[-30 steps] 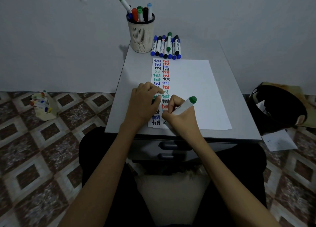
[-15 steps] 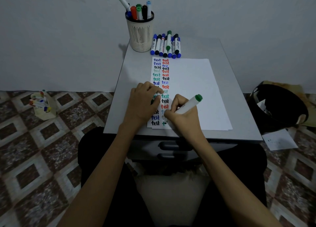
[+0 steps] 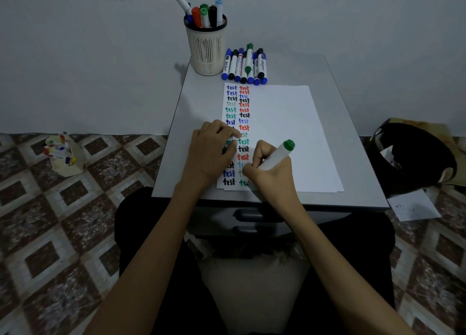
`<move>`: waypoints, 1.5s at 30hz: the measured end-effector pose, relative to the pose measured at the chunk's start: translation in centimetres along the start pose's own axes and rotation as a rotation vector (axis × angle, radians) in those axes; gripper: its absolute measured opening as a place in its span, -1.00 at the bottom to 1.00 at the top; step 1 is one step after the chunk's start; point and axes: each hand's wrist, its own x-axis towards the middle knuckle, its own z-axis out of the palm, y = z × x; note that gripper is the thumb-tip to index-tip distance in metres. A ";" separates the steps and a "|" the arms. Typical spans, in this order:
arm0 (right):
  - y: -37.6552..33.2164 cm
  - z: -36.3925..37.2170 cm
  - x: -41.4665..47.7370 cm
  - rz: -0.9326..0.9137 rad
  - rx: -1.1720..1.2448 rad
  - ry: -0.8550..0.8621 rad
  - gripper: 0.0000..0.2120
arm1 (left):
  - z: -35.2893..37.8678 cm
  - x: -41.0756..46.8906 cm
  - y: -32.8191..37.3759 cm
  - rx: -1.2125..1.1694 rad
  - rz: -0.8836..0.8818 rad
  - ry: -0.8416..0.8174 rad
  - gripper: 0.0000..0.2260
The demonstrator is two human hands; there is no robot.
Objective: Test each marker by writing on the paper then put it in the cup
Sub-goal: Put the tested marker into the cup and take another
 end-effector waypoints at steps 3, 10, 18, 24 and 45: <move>0.0 -0.1 0.0 -0.021 0.018 0.046 -0.64 | 0.0 0.0 0.0 0.001 0.008 0.002 -0.78; 0.0 -0.1 0.0 0.016 -0.024 0.008 -0.63 | -0.1 0.1 0.0 -0.006 0.011 0.003 -0.79; 0.2 0.1 -0.2 -0.011 -0.019 0.076 -0.70 | 0.0 0.1 -0.1 -0.011 0.015 0.006 -0.79; 0.2 0.0 0.0 -0.010 -0.009 0.082 -0.64 | -0.1 0.1 0.0 -0.020 0.022 0.011 -0.77; -0.7 -2.1 0.4 0.170 0.795 0.170 -0.84 | -3.9 -1.9 -2.9 -0.246 -0.020 -0.224 -0.55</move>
